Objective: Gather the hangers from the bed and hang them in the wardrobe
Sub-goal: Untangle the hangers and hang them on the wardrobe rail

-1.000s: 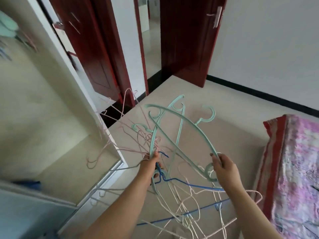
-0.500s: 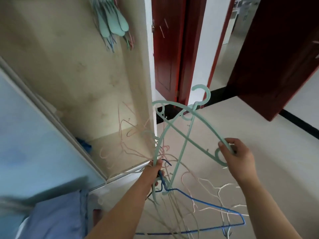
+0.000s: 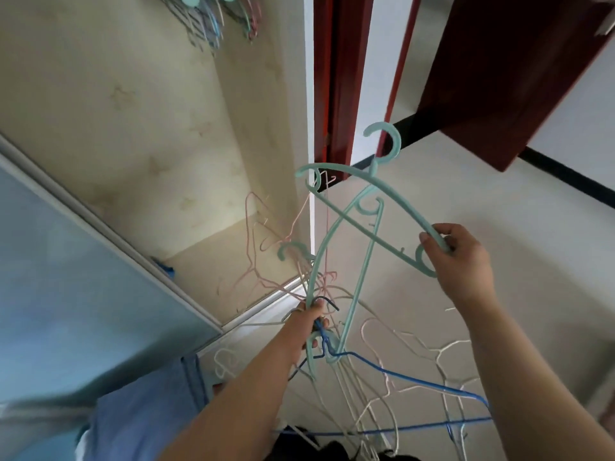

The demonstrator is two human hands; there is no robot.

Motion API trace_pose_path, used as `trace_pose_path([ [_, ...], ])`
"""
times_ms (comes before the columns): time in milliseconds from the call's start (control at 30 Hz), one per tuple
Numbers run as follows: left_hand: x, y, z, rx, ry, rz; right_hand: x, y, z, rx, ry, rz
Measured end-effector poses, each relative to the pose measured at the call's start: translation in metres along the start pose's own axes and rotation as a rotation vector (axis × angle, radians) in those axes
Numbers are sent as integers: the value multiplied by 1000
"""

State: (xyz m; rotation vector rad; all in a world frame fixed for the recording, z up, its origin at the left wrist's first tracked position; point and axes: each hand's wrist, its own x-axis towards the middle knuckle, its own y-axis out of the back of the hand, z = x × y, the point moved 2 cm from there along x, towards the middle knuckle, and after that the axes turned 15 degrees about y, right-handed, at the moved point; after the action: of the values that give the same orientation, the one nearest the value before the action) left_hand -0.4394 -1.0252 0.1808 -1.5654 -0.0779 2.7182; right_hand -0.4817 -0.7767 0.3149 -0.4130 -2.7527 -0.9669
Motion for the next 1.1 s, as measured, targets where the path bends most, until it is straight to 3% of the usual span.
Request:
trace_pose_path([
  [400,-8,53,-30,-100,75,196,-19,-16,-28,-52,76,-157],
  [667,-36,57,-50,-371,20,208,-18,-13,-50,-4,149,-244],
  [900,-60,89,0,-550,-48,228,7,-10,-97,44,258,-148],
  [1100,-59,112,68,-560,-98,132,44,-38,-150,-228,469,-76],
])
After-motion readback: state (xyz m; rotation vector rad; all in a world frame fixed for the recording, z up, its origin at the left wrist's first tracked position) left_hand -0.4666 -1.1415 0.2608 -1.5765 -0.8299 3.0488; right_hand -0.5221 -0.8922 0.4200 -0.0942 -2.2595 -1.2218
